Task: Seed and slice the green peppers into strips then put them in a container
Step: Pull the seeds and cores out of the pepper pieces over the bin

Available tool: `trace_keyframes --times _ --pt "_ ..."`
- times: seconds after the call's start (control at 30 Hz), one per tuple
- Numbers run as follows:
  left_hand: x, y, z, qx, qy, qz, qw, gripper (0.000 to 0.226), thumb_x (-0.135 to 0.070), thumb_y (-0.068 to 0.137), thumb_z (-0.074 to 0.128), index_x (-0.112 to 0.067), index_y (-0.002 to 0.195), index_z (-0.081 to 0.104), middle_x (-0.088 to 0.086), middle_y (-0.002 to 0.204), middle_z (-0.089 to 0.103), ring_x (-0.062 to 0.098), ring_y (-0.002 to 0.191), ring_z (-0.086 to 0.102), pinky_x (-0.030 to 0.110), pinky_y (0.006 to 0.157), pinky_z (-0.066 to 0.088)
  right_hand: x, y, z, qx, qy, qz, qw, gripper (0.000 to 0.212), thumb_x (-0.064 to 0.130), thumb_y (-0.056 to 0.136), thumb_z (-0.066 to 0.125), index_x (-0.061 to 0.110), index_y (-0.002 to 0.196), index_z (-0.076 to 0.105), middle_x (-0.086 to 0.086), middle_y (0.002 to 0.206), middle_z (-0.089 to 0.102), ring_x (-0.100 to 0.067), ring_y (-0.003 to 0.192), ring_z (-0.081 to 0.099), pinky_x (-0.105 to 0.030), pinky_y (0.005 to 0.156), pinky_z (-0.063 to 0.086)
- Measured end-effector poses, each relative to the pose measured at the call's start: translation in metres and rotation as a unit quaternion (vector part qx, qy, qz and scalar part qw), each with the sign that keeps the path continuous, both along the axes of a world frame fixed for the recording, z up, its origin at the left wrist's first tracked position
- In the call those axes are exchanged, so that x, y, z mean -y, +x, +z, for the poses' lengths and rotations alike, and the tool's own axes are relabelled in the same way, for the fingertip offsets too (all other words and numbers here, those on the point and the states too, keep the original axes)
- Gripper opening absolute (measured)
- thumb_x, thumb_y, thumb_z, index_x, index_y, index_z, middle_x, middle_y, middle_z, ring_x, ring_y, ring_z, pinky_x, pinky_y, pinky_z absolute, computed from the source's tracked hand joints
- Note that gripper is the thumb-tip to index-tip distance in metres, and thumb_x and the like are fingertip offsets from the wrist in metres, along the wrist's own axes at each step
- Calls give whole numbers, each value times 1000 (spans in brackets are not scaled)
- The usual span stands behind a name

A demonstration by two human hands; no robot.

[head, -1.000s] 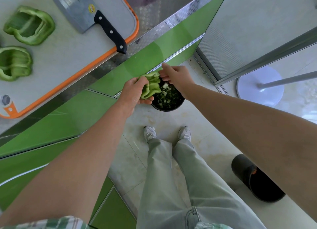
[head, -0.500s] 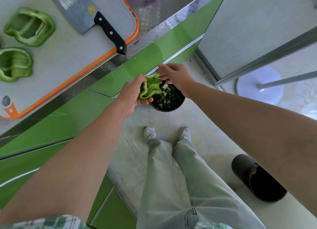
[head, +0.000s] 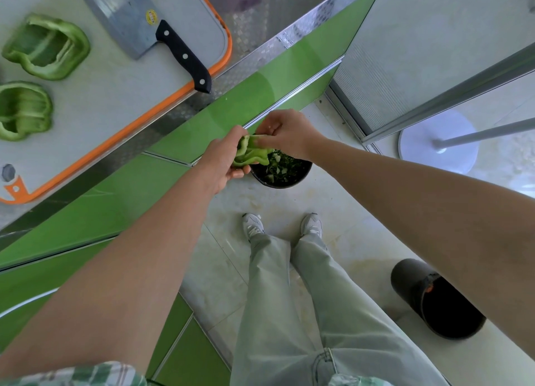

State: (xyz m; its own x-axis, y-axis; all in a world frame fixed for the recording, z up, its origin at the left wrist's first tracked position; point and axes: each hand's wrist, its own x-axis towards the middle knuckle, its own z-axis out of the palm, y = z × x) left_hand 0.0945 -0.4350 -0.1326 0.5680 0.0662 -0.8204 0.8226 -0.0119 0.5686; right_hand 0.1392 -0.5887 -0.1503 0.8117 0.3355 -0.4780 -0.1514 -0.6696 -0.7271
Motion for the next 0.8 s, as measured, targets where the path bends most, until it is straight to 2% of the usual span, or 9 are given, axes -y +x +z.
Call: trace_keyframes --times 0.13,0.23,0.4,0.5,0.57,0.63,0.7,0.77,0.8 --pt "4 -1 1 5 21 -12 1000 30 -31 91 53 -12 69 55 5 57 56 16 42 46 17 33 22 -6 2 -2 50 -76 23 996 11 29 79 74 19 83 70 3 85 70 -12 80 64 -27 76 54" --pt "4 -1 -2 6 36 -8 999 31 -30 91 53 -12 65 52 5 57 53 17 43 44 17 32 21 -6 2 -4 53 -87 25 994 16 29 84 71 15 90 75 1 87 72 -12 78 64 -27 77 53" --pt "1 -3 -5 1 40 -11 999 30 -29 91 52 -11 67 52 5 54 53 16 42 44 15 32 22 -2 1 -5 -19 -41 -37 998 20 24 90 65 6 90 72 -2 78 70 -14 68 66 -28 70 58" --pt "-1 -3 -7 4 39 -10 999 28 -30 91 52 -10 70 52 6 57 52 16 41 44 16 32 22 7 2 -11 -74 -1 -126 989 28 27 95 58 6 82 70 -8 78 73 -11 62 68 -26 66 59" --pt "-3 -2 -8 2 37 -13 999 29 -32 91 51 -11 71 52 7 58 52 17 42 44 16 32 22 15 2 -14 -72 -28 -147 986 31 29 95 56 9 77 70 -4 74 72 -13 61 65 -28 66 58" --pt "-4 -1 -9 -1 40 -16 999 30 -34 91 51 -11 70 51 7 59 52 17 42 45 17 33 22 20 2 -16 -61 -63 -124 988 16 20 91 60 11 88 72 2 81 68 -12 70 58 -22 61 52" --pt "-4 -1 -10 -3 49 -13 999 30 -34 90 51 -11 71 52 7 60 52 17 42 44 16 33 22 19 1 -13 -60 -23 -103 993 16 16 87 63 15 103 68 3 95 69 -10 79 59 -21 69 48" --pt "-3 -1 -10 -4 59 -8 998 28 -34 89 52 -11 74 52 7 62 52 16 43 44 15 33 23 12 1 -7 -75 29 -86 993 17 28 87 66 15 99 67 -1 92 72 -9 76 62 -25 74 50" --pt "-2 0 -10 -4 63 -9 998 27 -33 89 52 -11 74 52 6 63 52 16 43 44 15 33 23 8 1 -4 -68 25 -60 996 20 33 86 68 15 95 68 -1 89 71 -9 75 62 -25 72 50"
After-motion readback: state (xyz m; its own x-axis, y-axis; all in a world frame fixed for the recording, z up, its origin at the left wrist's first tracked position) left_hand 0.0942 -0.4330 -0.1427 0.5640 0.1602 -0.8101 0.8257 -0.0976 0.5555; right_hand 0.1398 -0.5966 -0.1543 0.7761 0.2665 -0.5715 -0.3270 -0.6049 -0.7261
